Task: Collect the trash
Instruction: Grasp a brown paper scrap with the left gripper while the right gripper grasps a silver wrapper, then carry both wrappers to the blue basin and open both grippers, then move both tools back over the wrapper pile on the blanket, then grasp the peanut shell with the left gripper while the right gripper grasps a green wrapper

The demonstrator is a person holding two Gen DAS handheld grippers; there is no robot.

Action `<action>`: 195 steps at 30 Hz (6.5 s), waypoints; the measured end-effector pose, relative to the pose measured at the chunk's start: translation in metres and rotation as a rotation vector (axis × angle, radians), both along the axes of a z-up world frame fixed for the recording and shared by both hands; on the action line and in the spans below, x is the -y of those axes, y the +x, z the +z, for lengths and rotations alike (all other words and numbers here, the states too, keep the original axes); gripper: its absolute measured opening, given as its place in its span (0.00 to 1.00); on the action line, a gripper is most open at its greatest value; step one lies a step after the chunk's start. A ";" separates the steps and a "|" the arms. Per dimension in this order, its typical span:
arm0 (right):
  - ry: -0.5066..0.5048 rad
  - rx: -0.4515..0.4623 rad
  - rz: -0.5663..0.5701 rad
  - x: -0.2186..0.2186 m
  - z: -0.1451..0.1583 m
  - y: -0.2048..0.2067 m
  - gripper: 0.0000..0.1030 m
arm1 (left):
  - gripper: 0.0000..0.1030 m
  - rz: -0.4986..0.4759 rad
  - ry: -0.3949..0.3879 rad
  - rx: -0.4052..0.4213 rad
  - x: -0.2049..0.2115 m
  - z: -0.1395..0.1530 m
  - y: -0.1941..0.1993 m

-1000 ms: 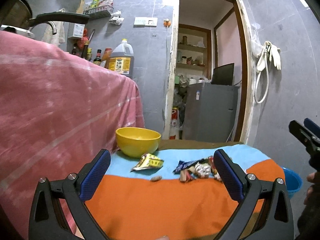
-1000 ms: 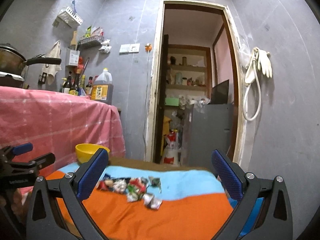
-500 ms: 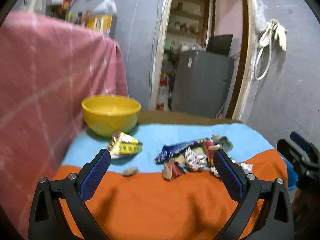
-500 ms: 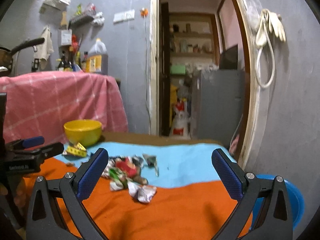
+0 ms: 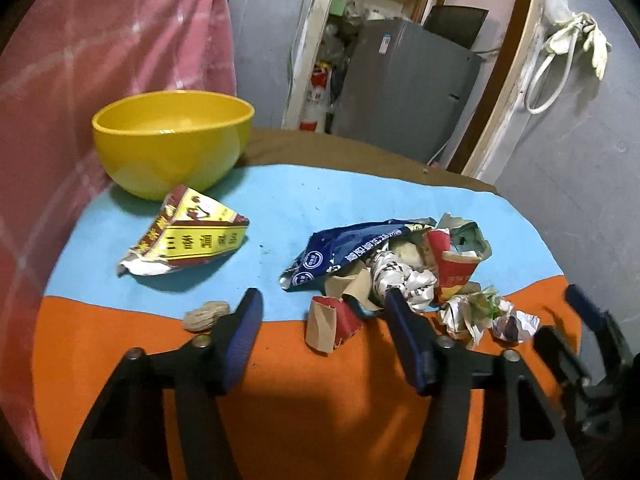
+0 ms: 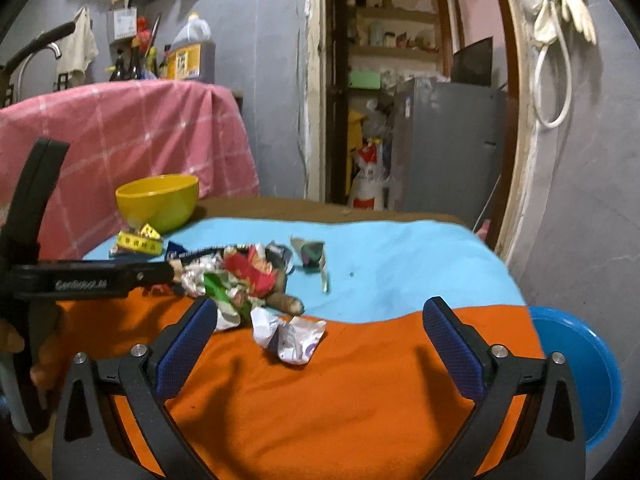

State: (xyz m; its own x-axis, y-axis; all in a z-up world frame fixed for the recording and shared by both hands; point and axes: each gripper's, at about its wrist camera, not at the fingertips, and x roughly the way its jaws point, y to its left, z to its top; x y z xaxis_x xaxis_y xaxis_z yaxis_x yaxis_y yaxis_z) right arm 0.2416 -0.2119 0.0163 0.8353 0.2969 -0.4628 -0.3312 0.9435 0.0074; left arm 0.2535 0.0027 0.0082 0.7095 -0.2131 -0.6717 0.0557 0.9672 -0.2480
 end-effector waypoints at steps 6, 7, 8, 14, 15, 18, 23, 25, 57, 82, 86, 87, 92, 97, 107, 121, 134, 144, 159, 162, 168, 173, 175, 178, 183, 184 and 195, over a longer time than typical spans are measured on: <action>0.014 -0.101 0.048 -0.005 -0.013 0.015 0.66 | 0.35 -0.012 0.000 -0.020 0.001 -0.001 0.007; 0.018 -0.108 0.055 -0.005 -0.014 0.016 0.64 | 0.31 -0.016 0.001 -0.023 0.001 -0.001 0.007; 0.020 -0.117 0.060 -0.005 -0.015 0.017 0.61 | 0.29 -0.023 0.002 -0.029 0.004 -0.001 0.009; 0.040 -0.165 0.103 -0.006 -0.022 0.019 0.49 | 0.18 -0.041 -0.009 -0.045 0.007 -0.002 0.007; 0.045 -0.170 0.106 -0.006 -0.023 0.019 0.46 | 0.18 -0.043 -0.008 -0.045 0.008 -0.002 0.006; 0.062 -0.177 0.110 -0.003 -0.023 0.020 0.30 | 0.17 -0.047 -0.010 -0.045 0.009 -0.002 0.006; 0.064 -0.181 0.125 -0.004 -0.024 0.017 0.21 | 0.16 -0.053 -0.006 -0.035 0.013 0.001 0.002; 0.066 -0.178 0.128 -0.003 -0.023 0.015 0.20 | 0.15 -0.059 -0.001 -0.026 0.015 0.003 -0.003; 0.276 0.125 -0.339 0.183 0.050 -0.017 0.12 | 0.15 -0.483 -0.057 0.218 0.235 0.071 0.010; 0.367 -0.157 -0.563 0.297 0.005 0.018 0.26 | 0.37 -0.583 -0.047 -0.087 0.347 0.012 0.080; 0.364 -0.138 -0.564 0.295 0.011 0.019 0.28 | 0.46 -0.535 -0.061 -0.015 0.327 0.026 0.070; 0.362 -0.126 -0.565 0.295 0.013 0.018 0.34 | 0.49 -0.514 -0.064 0.006 0.320 0.031 0.068; 0.321 -0.018 -0.541 0.279 0.031 0.005 0.50 | 0.62 -0.398 -0.063 0.134 0.284 0.059 0.055; 0.302 0.104 -0.464 0.250 0.051 -0.011 0.78 | 0.95 -0.272 -0.031 0.299 0.242 0.083 0.029; 0.309 0.339 -0.297 0.172 0.079 -0.037 1.00 | 0.98 -0.015 0.028 0.488 0.147 0.097 -0.030; 0.211 0.435 -0.063 0.060 0.075 -0.054 1.00 | 0.98 0.166 0.169 0.553 0.049 0.073 -0.110; 0.114 0.308 0.069 -0.004 0.047 -0.038 1.00 | 0.98 0.208 0.247 0.521 0.000 0.051 -0.127; 0.056 0.155 0.091 -0.024 0.025 -0.015 1.00 | 0.98 0.177 0.235 0.336 -0.022 0.026 -0.092; -0.001 -0.083 0.170 -0.043 -0.005 0.020 0.81 | 0.80 0.066 0.097 0.006 -0.039 -0.008 -0.030; -0.008 -0.118 0.185 -0.046 -0.009 0.025 0.73 | 0.69 0.060 0.081 -0.029 -0.042 -0.012 -0.021; -0.003 -0.149 0.221 -0.050 -0.012 0.028 0.50 | 0.43 0.046 0.075 -0.033 -0.044 -0.010 -0.017; 0.006 -0.151 0.235 -0.050 -0.011 0.027 0.32 | 0.18 0.015 0.087 -0.045 -0.040 -0.011 -0.017; 0.008 -0.152 0.237 -0.050 -0.011 0.027 0.24 | 0.14 0.006 0.089 -0.043 -0.037 -0.010 -0.019; 0.013 -0.150 0.240 -0.049 -0.010 0.026 0.18 | 0.13 0.002 0.093 -0.035 -0.033 -0.010 -0.020; 0.023 -0.129 0.242 -0.046 -0.008 0.021 0.14 | 0.13 -0.002 0.083 0.002 -0.027 -0.005 -0.027; 0.032 -0.118 0.243 -0.044 -0.006 0.019 0.14 | 0.13 -0.003 0.080 0.018 -0.026 -0.003 -0.030; 0.113 0.048 0.231 -0.022 0.023 -0.002 0.14 | 0.13 -0.015 0.017 0.199 0.001 0.027 -0.052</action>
State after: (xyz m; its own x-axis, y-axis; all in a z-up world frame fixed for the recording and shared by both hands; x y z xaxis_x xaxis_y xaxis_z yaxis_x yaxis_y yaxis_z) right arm 0.2396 -0.1899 0.0392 0.7592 0.5300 -0.3778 -0.5406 0.8367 0.0874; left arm 0.2017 0.0021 0.0349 0.8254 -0.2144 -0.5223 0.1164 0.9698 -0.2141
